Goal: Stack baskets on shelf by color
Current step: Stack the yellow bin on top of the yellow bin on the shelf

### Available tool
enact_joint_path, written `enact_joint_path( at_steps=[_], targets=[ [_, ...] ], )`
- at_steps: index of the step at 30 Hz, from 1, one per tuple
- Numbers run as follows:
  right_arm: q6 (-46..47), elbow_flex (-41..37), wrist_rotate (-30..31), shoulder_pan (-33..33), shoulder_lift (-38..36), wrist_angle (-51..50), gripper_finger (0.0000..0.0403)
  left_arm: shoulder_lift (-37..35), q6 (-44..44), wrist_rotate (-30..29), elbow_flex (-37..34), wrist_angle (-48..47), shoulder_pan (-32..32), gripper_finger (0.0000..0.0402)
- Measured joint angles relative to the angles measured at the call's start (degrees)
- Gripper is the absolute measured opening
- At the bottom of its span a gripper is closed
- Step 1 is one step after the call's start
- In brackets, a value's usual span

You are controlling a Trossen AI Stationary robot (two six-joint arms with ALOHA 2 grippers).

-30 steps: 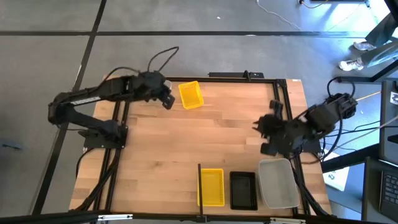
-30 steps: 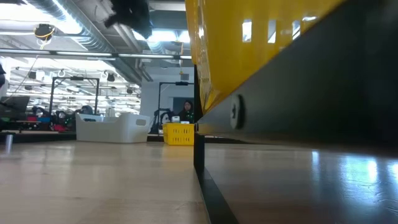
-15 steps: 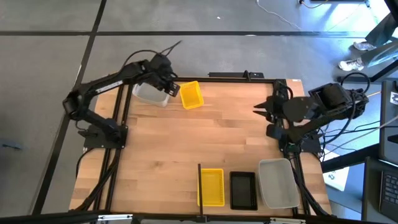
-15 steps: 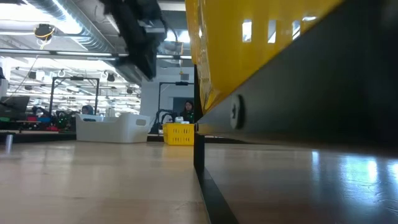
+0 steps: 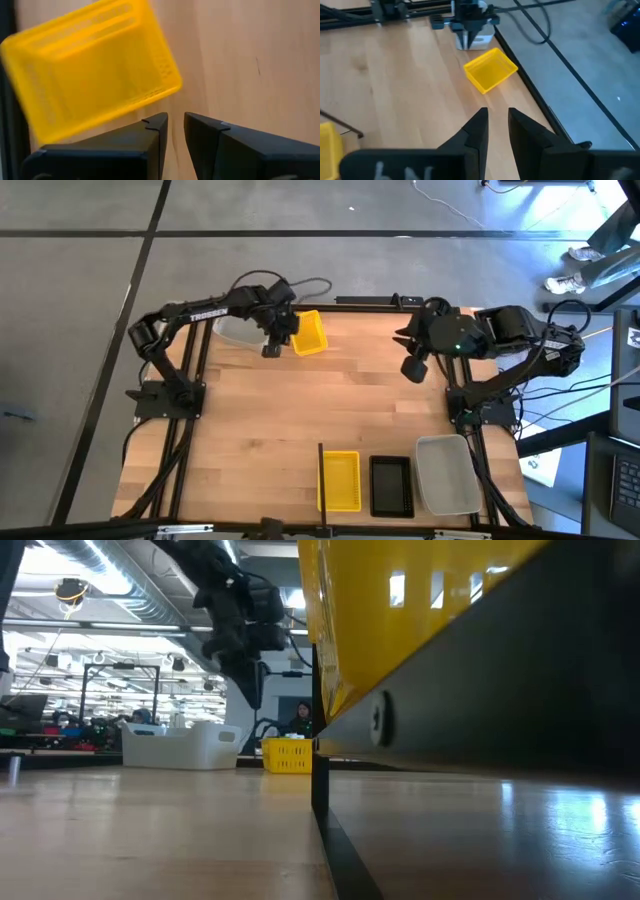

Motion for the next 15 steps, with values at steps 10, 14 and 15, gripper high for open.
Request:
enact_joint_path(
  at_steps=[10,14,15],
  targets=[
    [2.83,-0.02,-0.02,-2.46,1.76,-0.08,0.0072,3.66,7.64,-0.09,0.00,5.21,-2.90,0.0055],
    [3.00,-0.02,-0.01,-2.46,1.73,-0.10,0.0072,5.28,5.58,0.31,0.00,7.02,-2.88,0.0055],
    [3.00,-0.02,-0.02,-2.46,1.73,-0.10,0.0072,5.69,5.04,0.59,0.00,7.03,-2.88,0.0055]
  ],
)
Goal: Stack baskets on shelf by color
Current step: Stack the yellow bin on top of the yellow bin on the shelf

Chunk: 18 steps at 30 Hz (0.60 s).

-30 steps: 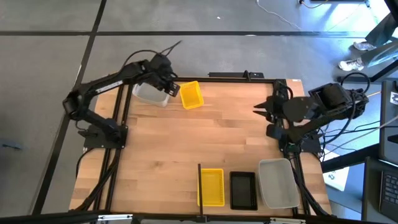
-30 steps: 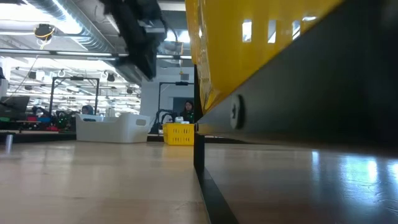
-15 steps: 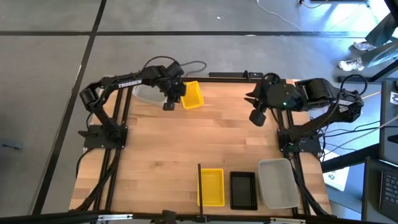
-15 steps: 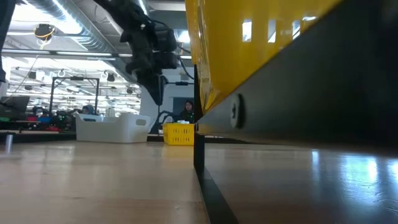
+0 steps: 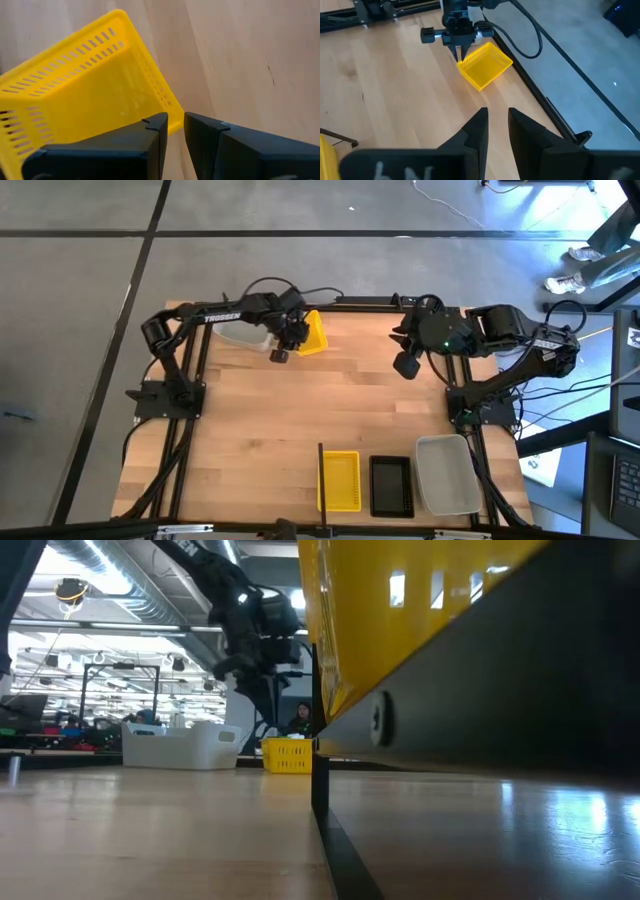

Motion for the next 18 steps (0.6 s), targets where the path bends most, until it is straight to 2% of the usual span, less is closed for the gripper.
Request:
enact_joint_path(
  at_steps=[18],
  targets=[
    [0.12,0.00,0.04,-0.37,0.00,-1.05,0.0072,2.22,-1.92,0.61,0.00,2.86,-0.02,0.0055]
  ],
)
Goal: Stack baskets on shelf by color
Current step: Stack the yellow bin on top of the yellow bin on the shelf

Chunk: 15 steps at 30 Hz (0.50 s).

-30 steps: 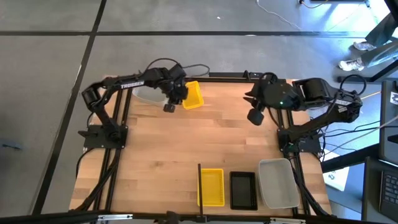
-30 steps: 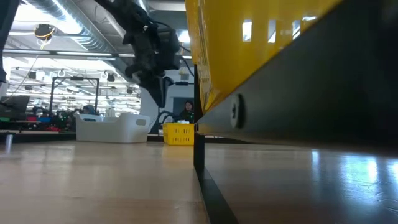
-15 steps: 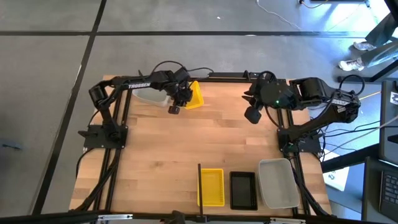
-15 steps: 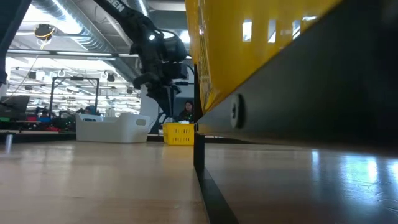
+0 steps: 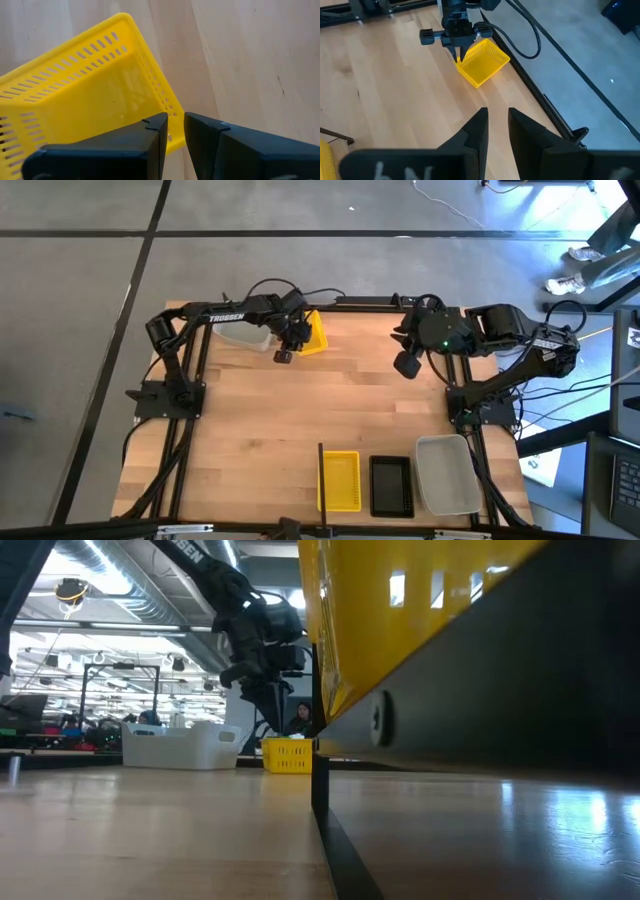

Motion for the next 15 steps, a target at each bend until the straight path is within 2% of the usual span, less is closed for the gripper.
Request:
enact_joint_path(
  at_steps=[15],
  targets=[
    [0.06,0.00,0.00,0.00,0.00,0.05,0.0072,-0.02,-3.84,0.19,0.00,0.26,-0.42,0.0055]
  ],
)
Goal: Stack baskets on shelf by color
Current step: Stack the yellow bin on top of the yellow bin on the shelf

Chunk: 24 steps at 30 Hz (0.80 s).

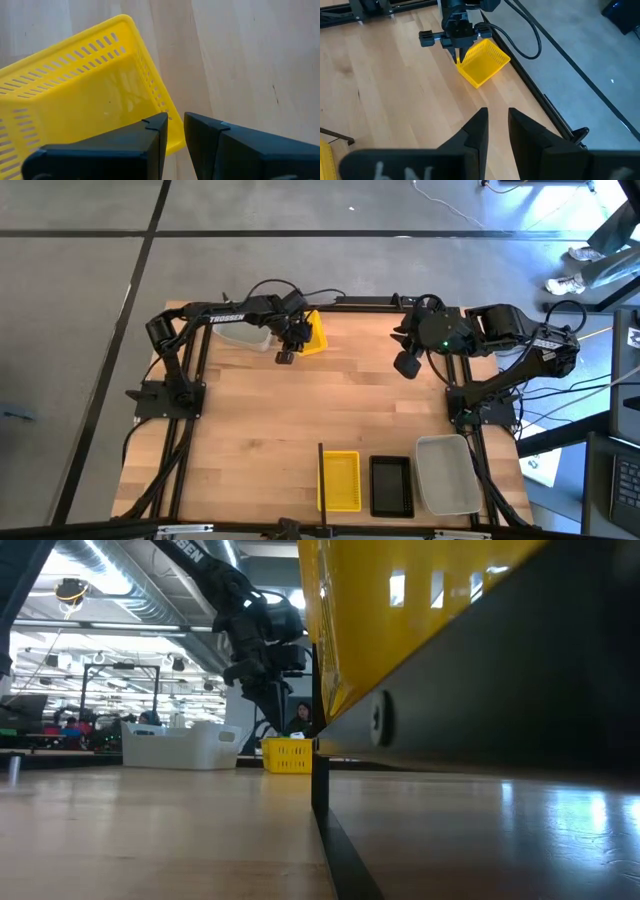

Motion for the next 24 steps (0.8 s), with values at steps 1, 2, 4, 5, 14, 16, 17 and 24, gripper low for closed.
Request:
enact_joint_path(
  at_steps=[1,2,4,5,14,16,17,24],
  targets=[
    [0.00,0.00,0.00,0.00,0.00,0.02,0.0072,0.00,-0.18,-0.01,0.00,0.01,0.00,0.0055],
    [0.00,0.00,0.00,0.00,0.00,0.02,0.0072,0.00,-0.22,-0.02,0.00,0.05,0.00,0.0055],
    [0.00,0.00,0.02,0.00,0.00,0.02,0.0072,0.00,-0.78,-0.03,0.00,0.07,-0.07,0.0055],
    [0.00,0.00,0.01,0.01,0.00,0.02,0.0072,0.05,-1.38,-0.02,0.00,0.08,-0.07,0.0055],
    [0.04,0.00,0.02,0.02,0.00,0.10,0.0072,4.10,-3.27,-1.88,0.00,0.34,-0.99,0.0055],
    [0.04,0.00,0.00,0.02,0.00,0.10,0.0072,4.63,-3.24,-2.21,0.00,0.24,-1.31,0.0055],
    [0.14,0.00,0.02,0.02,0.00,0.10,0.0072,4.73,-3.17,-2.41,0.00,0.24,-1.42,0.0055],
    [1.50,0.00,0.02,0.02,0.00,0.10,0.0072,4.74,0.16,-8.98,0.00,1.34,-2.82,0.0055]
  ],
)
